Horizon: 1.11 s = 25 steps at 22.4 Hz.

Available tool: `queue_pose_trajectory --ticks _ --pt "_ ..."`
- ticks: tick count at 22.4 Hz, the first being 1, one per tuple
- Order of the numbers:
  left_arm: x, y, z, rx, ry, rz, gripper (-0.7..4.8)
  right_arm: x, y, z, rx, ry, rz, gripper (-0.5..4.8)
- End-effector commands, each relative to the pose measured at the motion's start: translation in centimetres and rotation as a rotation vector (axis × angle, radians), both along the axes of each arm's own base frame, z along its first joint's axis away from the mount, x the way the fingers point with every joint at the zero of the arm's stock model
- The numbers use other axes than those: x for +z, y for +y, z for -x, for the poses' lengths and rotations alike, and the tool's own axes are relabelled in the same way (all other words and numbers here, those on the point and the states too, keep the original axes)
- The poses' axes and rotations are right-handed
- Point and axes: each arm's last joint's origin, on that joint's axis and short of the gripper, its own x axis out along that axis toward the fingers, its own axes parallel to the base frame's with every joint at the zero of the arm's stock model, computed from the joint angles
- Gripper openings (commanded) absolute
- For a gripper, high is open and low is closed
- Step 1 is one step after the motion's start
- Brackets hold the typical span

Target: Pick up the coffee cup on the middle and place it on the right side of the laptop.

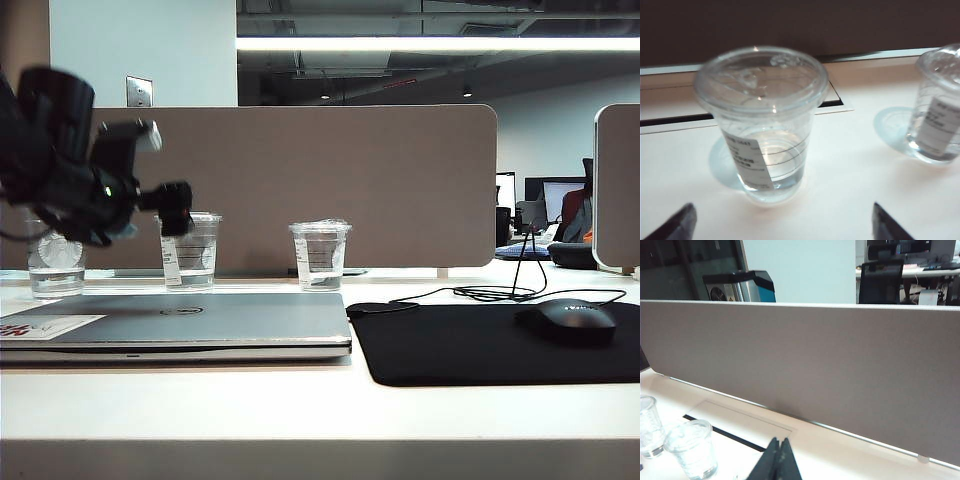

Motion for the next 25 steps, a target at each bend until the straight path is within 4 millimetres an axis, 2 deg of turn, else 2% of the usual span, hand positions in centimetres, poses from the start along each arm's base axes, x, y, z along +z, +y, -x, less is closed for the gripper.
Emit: queue_pose_trajectory --ticks 1,3,9,12,16,19,25 --pt "-0.5 -0.1 -1.6 0.013 -0.043 0.011 4.79 0.1 0.0 -0.3 -0.003 -0.022 0.002 -0.05" --pt "-0.9 -0.3 -2.9 0.031 -0.05 0.009 4.79 -0.6 0.0 -0.8 -0.002 -0.001 0.003 -0.05" --pt "-0.6 -0.7 -5.9 0.031 -0.094 0.016 4.79 -2.4 0.1 -2.2 0.001 0.052 0.007 -0.05" --pt "-0.6 -1.0 -7.9 0.035 -0.085 0.014 4.79 -3.1 0.1 -2.5 0.0 0.08 0.012 -0.05" --pt "-0.7 -1.2 -9.2 0.038 -0.1 0.017 4.79 -3.1 0.1 -2.5 0.0 0.069 0.043 -0.05" --pt "-1.3 -1.4 -10.7 0.038 -0.048 0.007 4.79 -3.2 -0.1 -2.5 -0.004 0.077 0.048 -0.05" --pt "-1.6 -1.6 -11.6 0.038 -0.059 0.009 4.79 -3.7 -0.1 -2.5 -0.002 0.126 0.051 -0.05"
